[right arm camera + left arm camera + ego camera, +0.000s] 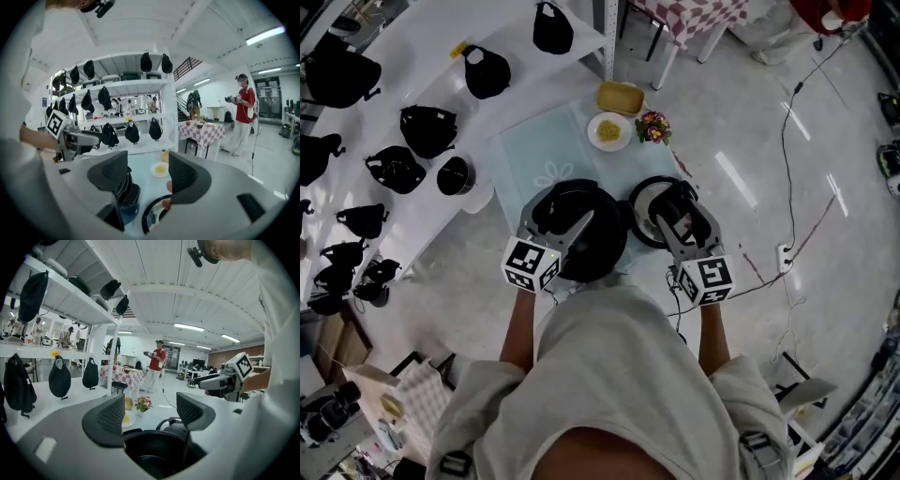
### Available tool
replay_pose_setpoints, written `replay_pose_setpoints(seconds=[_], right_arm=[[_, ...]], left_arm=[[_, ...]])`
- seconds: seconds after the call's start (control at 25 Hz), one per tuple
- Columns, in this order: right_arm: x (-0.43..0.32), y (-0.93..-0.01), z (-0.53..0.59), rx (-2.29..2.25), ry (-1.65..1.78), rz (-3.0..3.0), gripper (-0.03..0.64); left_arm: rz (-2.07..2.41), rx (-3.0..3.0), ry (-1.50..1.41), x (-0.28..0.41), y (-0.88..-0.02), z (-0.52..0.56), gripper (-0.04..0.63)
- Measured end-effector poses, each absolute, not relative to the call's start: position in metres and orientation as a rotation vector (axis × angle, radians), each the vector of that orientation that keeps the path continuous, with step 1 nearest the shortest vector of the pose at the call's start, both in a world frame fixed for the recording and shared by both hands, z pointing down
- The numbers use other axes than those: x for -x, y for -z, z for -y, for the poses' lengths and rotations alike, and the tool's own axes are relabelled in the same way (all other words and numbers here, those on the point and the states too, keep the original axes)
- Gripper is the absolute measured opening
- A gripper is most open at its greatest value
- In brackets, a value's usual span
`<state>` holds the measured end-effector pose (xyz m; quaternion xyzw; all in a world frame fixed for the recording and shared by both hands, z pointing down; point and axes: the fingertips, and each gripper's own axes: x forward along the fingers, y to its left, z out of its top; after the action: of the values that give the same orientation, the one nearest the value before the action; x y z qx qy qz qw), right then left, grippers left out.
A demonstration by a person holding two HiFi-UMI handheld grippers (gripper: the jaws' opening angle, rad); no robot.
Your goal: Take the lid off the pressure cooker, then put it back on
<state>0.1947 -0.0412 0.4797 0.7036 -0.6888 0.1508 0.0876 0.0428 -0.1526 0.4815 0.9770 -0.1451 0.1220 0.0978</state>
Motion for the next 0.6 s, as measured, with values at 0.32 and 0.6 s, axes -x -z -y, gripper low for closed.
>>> replay_pose_setpoints(seconds=[0.32,0.6], right_arm=[[-0.177,-0.450,0.042,-2.142,-0.359,2.076,0.270],[-0.181,-0.462,0.043,-2.137,-0.396,2.052,0.272]], left_arm=[[0.437,-2.905,-0.329,-0.032,-0.475,0.156,0.327],[0.441,-2.906,-0.321,-0.030,-0.472,0.157,0.327]])
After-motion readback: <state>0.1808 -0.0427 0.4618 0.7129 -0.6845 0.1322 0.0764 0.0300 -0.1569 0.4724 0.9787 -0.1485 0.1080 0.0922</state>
